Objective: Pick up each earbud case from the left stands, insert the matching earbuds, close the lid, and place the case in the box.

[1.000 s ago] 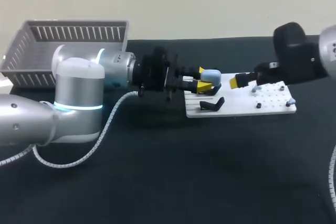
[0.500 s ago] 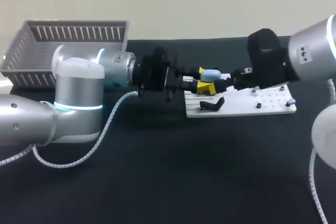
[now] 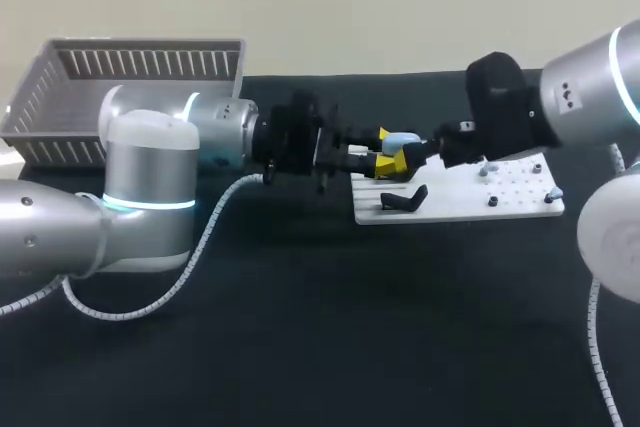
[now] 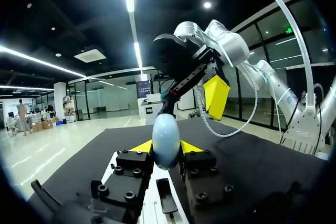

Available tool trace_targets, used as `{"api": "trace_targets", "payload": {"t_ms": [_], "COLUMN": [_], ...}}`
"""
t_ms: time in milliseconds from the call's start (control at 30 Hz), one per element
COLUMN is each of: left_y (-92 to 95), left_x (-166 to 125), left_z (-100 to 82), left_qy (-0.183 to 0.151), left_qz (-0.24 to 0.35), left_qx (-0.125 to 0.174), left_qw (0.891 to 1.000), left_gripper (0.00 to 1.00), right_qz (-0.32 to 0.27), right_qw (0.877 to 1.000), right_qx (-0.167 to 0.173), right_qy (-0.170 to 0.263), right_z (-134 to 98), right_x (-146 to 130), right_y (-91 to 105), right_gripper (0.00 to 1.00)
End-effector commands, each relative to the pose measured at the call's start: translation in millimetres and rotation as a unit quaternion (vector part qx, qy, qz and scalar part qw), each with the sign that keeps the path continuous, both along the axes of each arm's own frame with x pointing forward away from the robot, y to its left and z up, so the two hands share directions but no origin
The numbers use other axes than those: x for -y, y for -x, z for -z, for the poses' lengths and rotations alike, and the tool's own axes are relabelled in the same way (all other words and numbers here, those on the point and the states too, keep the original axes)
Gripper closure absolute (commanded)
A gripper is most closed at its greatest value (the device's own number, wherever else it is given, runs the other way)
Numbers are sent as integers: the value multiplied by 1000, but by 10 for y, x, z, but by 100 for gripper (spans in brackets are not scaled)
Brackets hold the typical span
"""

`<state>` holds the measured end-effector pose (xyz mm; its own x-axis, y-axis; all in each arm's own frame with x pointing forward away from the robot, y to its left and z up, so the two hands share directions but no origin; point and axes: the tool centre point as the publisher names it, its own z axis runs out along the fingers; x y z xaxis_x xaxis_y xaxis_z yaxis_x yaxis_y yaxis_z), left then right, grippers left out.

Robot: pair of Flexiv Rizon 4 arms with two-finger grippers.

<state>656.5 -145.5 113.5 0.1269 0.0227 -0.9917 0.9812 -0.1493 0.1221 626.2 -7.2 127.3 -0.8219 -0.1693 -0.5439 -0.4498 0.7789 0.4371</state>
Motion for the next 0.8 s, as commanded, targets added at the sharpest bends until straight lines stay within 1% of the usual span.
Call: {"api": "trace_targets", "payload": {"t_ms": [33, 100, 400, 800], "left_y": [19, 19, 19, 19], "left_x": [1, 1, 1, 1], "left_z": [4, 4, 4, 4], "left_qy": [1, 1, 1, 1], "left_qz": [-3, -3, -3, -3], "left_qx": [1, 1, 1, 1], "left_qw": [1000, 1000, 1000, 1000], "left_gripper": [100, 100, 100, 100], "right_qz": [-5, -1, 8, 16], "right_qw": [1000, 1000, 1000, 1000], "right_qx": [-4, -8, -13, -13], "right_qy": [-12, -20, -20, -13], "right_z": [48, 57, 88, 134], "right_x": [9, 30, 93, 101], "right_y": [-70, -97, -169, -225], "right_gripper": [0, 0, 0, 0]}}
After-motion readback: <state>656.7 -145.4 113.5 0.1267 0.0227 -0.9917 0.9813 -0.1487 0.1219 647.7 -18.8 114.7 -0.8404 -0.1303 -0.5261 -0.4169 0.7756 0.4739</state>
